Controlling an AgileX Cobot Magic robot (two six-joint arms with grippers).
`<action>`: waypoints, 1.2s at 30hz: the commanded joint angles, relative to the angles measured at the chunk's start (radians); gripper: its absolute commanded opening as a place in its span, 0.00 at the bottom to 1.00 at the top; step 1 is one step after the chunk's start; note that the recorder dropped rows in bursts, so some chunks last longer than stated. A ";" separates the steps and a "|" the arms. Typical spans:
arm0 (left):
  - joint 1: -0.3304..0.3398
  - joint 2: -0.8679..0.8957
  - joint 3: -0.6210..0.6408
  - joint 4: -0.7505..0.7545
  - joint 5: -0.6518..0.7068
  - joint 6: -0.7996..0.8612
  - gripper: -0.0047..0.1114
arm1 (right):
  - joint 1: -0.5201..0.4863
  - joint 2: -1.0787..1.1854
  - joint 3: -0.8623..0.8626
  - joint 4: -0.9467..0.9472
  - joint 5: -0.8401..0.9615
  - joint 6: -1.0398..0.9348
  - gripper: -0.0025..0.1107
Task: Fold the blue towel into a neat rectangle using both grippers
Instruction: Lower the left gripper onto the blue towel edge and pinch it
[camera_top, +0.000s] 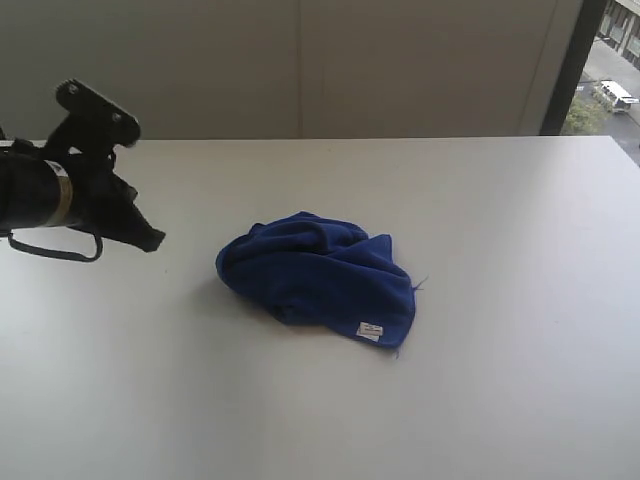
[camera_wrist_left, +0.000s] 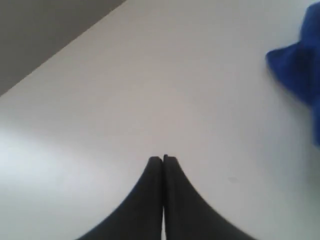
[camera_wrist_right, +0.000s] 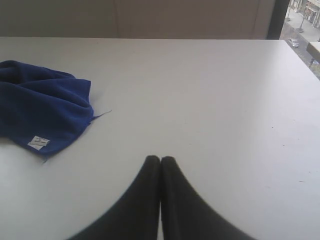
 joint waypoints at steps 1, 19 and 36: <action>-0.002 0.033 -0.020 0.011 0.410 0.170 0.04 | -0.006 -0.007 0.007 0.000 -0.003 0.001 0.02; -0.271 0.169 -0.491 -1.933 0.771 2.104 0.04 | -0.006 -0.007 0.007 0.000 -0.003 0.001 0.02; -0.534 0.540 -0.721 -1.996 0.592 2.265 0.39 | -0.006 -0.007 0.007 0.000 -0.003 0.004 0.02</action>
